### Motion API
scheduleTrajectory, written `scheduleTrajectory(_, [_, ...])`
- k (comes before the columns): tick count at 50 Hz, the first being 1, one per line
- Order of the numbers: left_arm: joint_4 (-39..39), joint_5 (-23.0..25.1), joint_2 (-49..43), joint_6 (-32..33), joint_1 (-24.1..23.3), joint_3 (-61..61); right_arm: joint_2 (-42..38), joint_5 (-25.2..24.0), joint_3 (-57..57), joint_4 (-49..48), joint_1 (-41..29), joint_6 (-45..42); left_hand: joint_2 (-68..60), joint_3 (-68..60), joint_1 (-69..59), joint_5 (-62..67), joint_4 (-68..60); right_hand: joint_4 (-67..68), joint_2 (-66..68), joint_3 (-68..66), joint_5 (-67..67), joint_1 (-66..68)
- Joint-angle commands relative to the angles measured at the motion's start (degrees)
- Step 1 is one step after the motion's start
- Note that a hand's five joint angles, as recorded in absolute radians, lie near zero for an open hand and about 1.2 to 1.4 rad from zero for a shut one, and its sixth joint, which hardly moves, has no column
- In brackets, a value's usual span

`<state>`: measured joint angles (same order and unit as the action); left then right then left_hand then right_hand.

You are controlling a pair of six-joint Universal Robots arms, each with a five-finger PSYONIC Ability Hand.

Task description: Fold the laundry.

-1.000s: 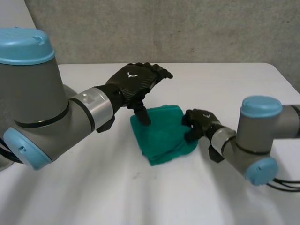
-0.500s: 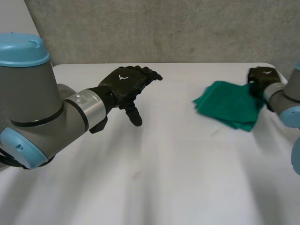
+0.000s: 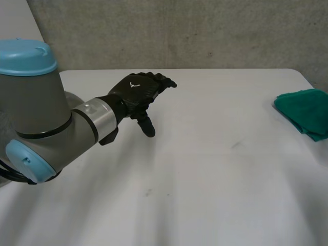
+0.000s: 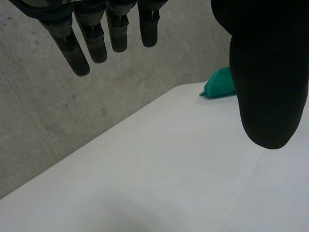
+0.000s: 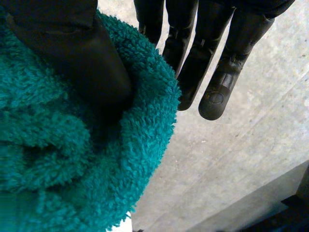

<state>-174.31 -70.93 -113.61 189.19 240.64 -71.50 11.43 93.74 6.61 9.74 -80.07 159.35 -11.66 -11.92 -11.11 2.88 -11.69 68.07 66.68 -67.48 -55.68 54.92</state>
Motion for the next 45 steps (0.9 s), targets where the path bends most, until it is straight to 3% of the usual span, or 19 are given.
scheduleTrajectory(1, [0.02,-0.35,-0.39,-0.05,0.00,-0.22,0.00,-0.31,1.21,4.31,-0.35,0.52,1.66,1.92,1.11,-2.88,1.69,11.49,12.88,-12.08,-13.88,24.64])
scheduleTrajectory(4, [0.02,-0.61,-0.39,-0.13,0.00,-0.30,0.44,-0.49,1.47,7.30,-0.35,1.57,1.62,1.87,1.06,-2.83,1.65,3.96,5.35,-4.55,-6.34,17.10])
scheduleTrajectory(7, [0.11,-0.88,-0.39,-0.13,0.00,-0.57,1.75,-1.45,2.18,11.52,-0.08,4.12,1.66,1.92,1.11,-2.88,1.69,-48.71,-47.32,48.12,46.33,-35.57])
scheduleTrajectory(8, [0.11,-0.96,-0.39,-0.13,0.00,-0.57,2.45,-1.72,2.53,12.31,-0.08,4.39,1.66,1.92,1.11,-2.88,1.69,-58.07,-56.68,57.48,55.68,-44.92])
scheduleTrajectory(19, [0.02,-1.05,0.23,-0.22,1.23,-1.88,17.04,-3.39,14.74,13.82,3.16,3.69,1.66,1.92,1.11,-2.88,1.69,-58.07,-56.68,57.48,55.68,-44.92])
scheduleTrajectory(26, [-0.15,-0.97,3.03,-0.22,2.81,-3.90,23.10,-2.16,17.91,13.38,4.75,-11.05,1.66,1.92,1.11,-2.88,1.69,-58.07,-56.68,57.48,55.68,-44.92])
scheduleTrajectory(32, [-1.30,-0.97,5.59,-0.22,5.89,-5.49,30.22,-2.69,18.79,12.94,4.40,-13.80,1.66,1.92,1.11,-2.88,1.69,-58.07,-56.68,57.48,55.68,-44.92])
scheduleTrajectory(36, [-3.14,-0.97,7.87,0.22,8.52,-6.54,35.23,-3.74,21.95,10.66,0.99,-12.58,1.66,1.92,1.11,-2.88,1.69,-58.07,-56.68,57.48,55.68,-44.92])
scheduleTrajectory(40, [-6.12,-1.93,9.19,0.66,12.47,-7.34,41.38,-7.25,29.76,6.36,-6.93,-7.57,1.66,1.92,1.11,-2.88,1.69,-58.07,-56.68,57.48,55.68,-44.92])
scheduleTrajectory(45, [-8.76,-2.37,8.41,1.36,21.24,-6.46,53.05,-16.37,48.00,0.21,-14.74,-2.47,1.66,1.92,1.11,-2.88,1.69,-58.07,-56.68,57.48,55.68,-44.92])
